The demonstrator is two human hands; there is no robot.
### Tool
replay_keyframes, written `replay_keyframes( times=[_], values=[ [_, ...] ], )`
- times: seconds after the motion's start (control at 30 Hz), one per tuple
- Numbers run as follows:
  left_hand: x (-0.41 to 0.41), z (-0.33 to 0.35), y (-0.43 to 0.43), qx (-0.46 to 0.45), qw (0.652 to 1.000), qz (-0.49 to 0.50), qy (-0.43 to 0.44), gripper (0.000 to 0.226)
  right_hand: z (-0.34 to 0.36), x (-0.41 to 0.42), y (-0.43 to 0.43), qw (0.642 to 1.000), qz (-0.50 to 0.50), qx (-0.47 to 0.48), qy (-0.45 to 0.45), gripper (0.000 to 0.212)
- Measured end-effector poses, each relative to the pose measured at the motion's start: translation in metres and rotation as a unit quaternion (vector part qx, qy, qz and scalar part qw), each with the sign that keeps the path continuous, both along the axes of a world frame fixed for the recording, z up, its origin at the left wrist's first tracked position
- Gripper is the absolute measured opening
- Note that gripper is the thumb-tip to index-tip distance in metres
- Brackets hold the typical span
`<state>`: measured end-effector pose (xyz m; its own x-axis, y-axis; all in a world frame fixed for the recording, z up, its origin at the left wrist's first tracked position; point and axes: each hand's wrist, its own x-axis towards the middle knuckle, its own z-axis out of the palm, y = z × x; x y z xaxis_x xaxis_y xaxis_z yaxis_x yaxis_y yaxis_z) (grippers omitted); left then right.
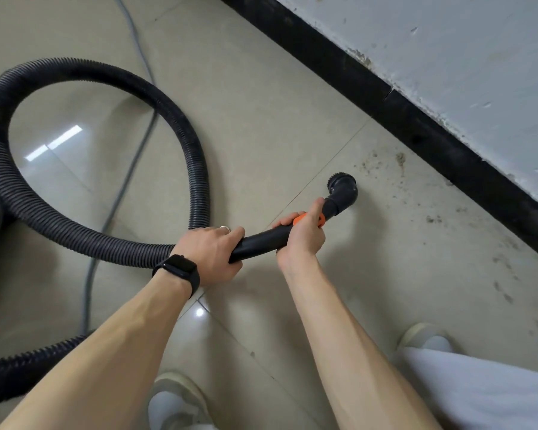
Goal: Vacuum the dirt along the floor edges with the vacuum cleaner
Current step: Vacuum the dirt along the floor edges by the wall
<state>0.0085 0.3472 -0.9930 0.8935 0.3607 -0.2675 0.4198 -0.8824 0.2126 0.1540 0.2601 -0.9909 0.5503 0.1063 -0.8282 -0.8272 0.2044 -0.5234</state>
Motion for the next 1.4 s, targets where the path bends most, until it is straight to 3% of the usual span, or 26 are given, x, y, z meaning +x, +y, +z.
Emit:
replay_keyframes(
  times=[0.8, 1.4],
  values=[
    [0.088, -0.013, -0.006, 0.023, 1.000, 0.002, -0.020, 0.023, 0.000, 0.085, -0.006, 0.997, 0.044, -0.038, -0.051, 0.050],
    [0.148, -0.015, -0.018, -0.015, 0.999, 0.029, 0.000, 0.024, -0.011, 0.147, -0.009, 0.995, 0.054, -0.044, -0.067, 0.053]
  ],
)
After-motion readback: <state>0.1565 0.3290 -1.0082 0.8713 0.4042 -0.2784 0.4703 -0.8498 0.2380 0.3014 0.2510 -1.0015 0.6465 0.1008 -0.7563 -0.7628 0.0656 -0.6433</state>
